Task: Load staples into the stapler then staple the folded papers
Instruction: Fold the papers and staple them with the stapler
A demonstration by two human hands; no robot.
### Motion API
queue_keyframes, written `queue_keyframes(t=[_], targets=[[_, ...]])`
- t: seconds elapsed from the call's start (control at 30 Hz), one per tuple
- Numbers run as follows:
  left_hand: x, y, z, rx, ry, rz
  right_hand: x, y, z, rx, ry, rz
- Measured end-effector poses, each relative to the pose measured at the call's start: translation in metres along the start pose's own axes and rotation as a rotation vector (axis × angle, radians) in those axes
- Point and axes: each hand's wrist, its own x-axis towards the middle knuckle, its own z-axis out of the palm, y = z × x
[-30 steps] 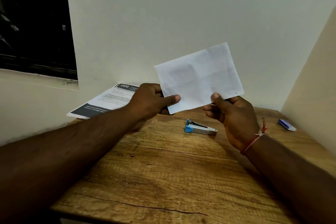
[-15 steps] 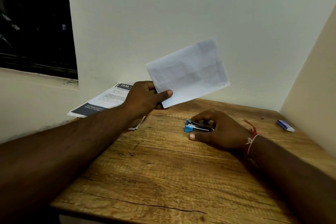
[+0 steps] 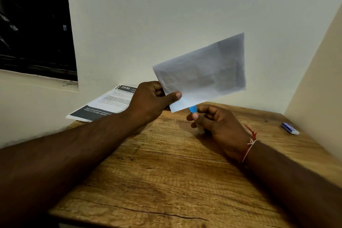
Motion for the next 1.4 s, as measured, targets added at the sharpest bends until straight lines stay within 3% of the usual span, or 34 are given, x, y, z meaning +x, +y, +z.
queue_keyframes(t=[0.4,1.4], targets=[[-0.003,0.007,0.005,-0.006,-0.051,-0.037,0.002,-0.003,-0.004,0.272,0.077,0.046],[-0.006,0.008,0.008,-0.018,-0.071,-0.037,0.003,-0.009,-0.003,-0.027,0.245,-0.085]])
